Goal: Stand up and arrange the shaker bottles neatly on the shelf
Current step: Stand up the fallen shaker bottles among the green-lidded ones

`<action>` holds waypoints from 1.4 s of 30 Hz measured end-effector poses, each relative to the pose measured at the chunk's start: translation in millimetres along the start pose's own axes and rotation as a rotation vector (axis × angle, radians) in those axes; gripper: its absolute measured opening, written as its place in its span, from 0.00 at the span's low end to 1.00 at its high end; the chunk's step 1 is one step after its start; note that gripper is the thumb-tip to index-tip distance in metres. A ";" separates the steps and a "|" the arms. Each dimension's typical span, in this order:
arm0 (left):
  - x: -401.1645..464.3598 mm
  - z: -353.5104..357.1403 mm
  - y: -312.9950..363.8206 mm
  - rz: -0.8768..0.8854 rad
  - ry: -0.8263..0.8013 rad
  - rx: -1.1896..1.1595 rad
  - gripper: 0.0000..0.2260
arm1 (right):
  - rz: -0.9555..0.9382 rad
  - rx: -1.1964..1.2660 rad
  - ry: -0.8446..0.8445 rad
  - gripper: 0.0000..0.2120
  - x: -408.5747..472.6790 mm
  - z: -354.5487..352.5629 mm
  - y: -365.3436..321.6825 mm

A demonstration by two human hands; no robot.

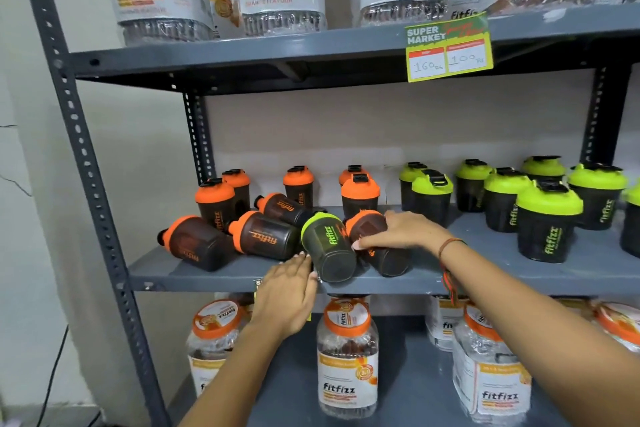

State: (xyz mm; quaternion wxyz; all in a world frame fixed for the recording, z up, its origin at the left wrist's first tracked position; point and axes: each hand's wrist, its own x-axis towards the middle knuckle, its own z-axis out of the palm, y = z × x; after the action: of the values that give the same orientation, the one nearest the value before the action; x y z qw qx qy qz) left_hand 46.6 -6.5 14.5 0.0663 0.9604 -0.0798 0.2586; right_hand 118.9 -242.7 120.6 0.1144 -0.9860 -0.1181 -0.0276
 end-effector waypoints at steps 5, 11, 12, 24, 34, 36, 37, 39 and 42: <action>-0.5 0.9 -1.5 0.013 0.016 -0.007 0.23 | 0.052 0.192 -0.040 0.38 9.4 5.2 4.4; -0.7 2.9 -2.6 0.016 0.022 -0.014 0.23 | 0.042 0.825 0.041 0.26 15.0 13.6 20.1; -0.6 3.4 -2.7 0.015 0.023 -0.017 0.23 | 0.043 0.883 0.080 0.30 14.5 13.0 21.0; -0.5 4.9 -3.1 -0.003 0.025 -0.026 0.23 | -0.160 1.068 0.280 0.50 18.8 31.1 30.9; -1.2 1.0 0.2 -0.012 0.023 -0.043 0.22 | -0.245 1.019 0.132 0.45 21.9 44.9 40.1; -1.1 1.1 0.9 -0.015 0.023 -0.036 0.22 | -0.241 1.020 0.125 0.45 23.8 46.6 41.2; -1.3 1.2 1.1 -0.016 0.021 -0.035 0.22 | -0.242 1.017 0.119 0.46 23.6 47.2 41.8; -1.3 1.2 0.9 -0.020 0.016 -0.034 0.22 | -0.256 1.017 0.110 0.49 21.9 47.7 44.1; -0.3 1.3 0.0 -0.022 -0.003 -0.027 0.22 | -0.255 1.051 0.120 0.55 8.9 40.4 45.1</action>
State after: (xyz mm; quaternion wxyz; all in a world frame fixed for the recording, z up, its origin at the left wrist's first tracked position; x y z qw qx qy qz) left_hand 47.0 -6.7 13.2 0.0821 0.9606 -0.0727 0.2554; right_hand 139.5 -274.0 72.1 0.5942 -0.7706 -0.2279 -0.0345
